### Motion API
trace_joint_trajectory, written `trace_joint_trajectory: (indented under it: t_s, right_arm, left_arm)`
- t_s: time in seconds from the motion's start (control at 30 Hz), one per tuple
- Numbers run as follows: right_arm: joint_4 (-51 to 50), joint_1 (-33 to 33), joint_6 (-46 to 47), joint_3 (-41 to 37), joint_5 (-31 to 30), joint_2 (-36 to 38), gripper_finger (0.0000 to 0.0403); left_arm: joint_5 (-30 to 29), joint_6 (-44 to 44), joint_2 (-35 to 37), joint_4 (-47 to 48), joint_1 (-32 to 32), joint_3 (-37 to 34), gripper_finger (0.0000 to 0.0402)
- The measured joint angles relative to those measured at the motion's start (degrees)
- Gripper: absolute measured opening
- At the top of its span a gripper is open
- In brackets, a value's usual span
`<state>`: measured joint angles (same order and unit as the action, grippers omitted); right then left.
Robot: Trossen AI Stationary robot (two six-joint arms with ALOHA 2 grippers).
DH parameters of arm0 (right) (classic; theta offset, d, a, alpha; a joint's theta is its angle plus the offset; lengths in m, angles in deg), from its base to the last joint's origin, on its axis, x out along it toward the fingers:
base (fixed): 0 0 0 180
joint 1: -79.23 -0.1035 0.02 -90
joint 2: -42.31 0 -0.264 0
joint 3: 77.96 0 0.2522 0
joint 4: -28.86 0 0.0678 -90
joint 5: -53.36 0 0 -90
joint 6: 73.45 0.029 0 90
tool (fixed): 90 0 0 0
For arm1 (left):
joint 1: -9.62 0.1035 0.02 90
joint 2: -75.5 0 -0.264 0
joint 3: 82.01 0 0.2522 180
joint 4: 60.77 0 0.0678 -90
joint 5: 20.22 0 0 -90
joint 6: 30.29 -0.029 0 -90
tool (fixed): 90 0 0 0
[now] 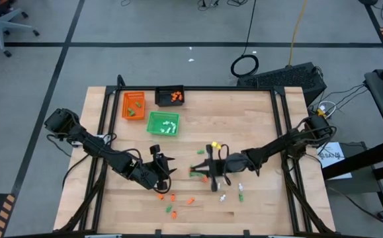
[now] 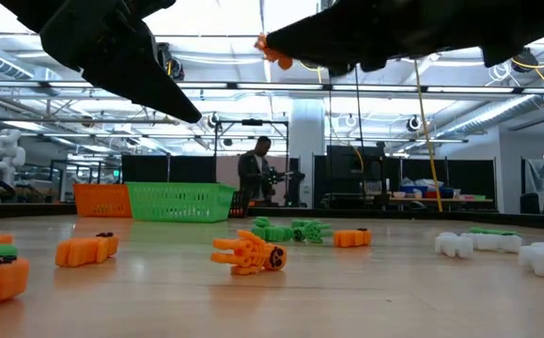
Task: Sort Halloween decoration
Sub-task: Put the orange skeleton toy into the black bin
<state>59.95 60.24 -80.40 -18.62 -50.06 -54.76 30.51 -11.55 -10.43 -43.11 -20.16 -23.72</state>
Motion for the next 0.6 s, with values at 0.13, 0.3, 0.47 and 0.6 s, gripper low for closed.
trace_joint_trajectory:
  t_s: [0.13,0.3,0.47,0.6]
  right_arm:
    - [0.9,2.6,5.8,0.0,0.0,-2.3,0.0000]
    - [3.9,8.1,8.7,0.0,0.1,-5.8,0.0000]
    - [3.8,15.5,9.7,0.0,0.2,-6.1,0.0000]
    - [1.3,22.3,8.0,0.7,2.9,-5.4,0.0000]
  left_arm:
    - [0.0,0.5,0.0,-0.2,0.0,0.0,0.0192]
    - [0.0,1.8,0.0,-0.5,0.0,0.0,0.0193]
    - [0.0,1.9,0.0,-0.5,-0.1,0.0,0.0192]
    - [0.0,3.9,0.0,-0.4,0.2,0.0,0.0192]
